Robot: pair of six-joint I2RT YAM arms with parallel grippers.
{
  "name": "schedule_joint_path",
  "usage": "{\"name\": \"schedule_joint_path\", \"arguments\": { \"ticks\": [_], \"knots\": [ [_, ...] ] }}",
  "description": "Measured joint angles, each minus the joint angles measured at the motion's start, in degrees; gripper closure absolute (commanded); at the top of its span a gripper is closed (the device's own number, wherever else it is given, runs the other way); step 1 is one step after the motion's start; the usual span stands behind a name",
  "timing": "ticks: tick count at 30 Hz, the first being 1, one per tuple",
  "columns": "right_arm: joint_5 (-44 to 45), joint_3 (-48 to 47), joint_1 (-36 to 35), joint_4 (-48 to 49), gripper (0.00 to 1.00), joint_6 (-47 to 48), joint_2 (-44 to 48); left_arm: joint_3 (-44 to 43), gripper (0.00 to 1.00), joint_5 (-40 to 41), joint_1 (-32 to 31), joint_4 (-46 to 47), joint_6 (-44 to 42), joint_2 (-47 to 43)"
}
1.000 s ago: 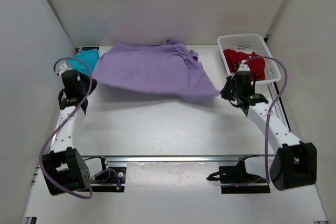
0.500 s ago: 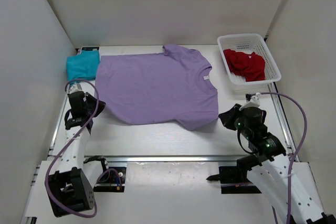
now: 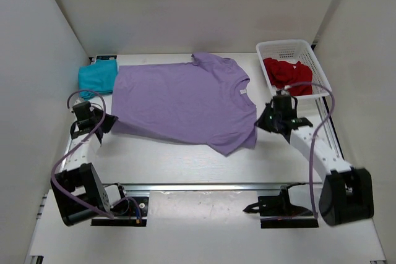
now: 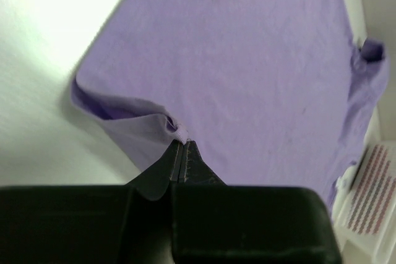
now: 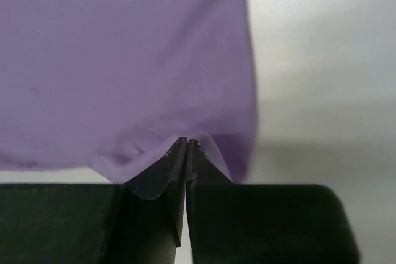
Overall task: Fold and stack the t-shirts
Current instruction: Fold the flattened tshirt in 1/3 of the way
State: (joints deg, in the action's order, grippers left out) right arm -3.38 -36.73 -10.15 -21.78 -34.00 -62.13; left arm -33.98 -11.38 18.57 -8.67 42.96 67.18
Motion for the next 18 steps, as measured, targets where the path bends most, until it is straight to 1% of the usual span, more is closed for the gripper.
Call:
{"name": "schedule_joint_path", "arguments": {
  "ticks": [4,8,12,18],
  "knots": [
    [-0.1,-14.2,-0.2,4.7,1.00,1.9,-14.1,-4.8,1.00,0.6,0.7,2.3,2.1,5.6],
    [-0.2,-25.0,0.2,7.9,1.00,3.0,-24.0,-8.3,1.00,1.1,0.8,4.6,3.1,12.5],
    [-0.7,-34.4,0.9,7.9,1.00,4.1,-33.0,-10.0,1.00,2.1,1.0,4.8,3.5,18.1],
    [-1.7,-46.8,2.1,5.4,1.00,5.7,-45.1,-12.9,1.00,3.1,1.2,4.9,3.6,22.9]
  ]
}}
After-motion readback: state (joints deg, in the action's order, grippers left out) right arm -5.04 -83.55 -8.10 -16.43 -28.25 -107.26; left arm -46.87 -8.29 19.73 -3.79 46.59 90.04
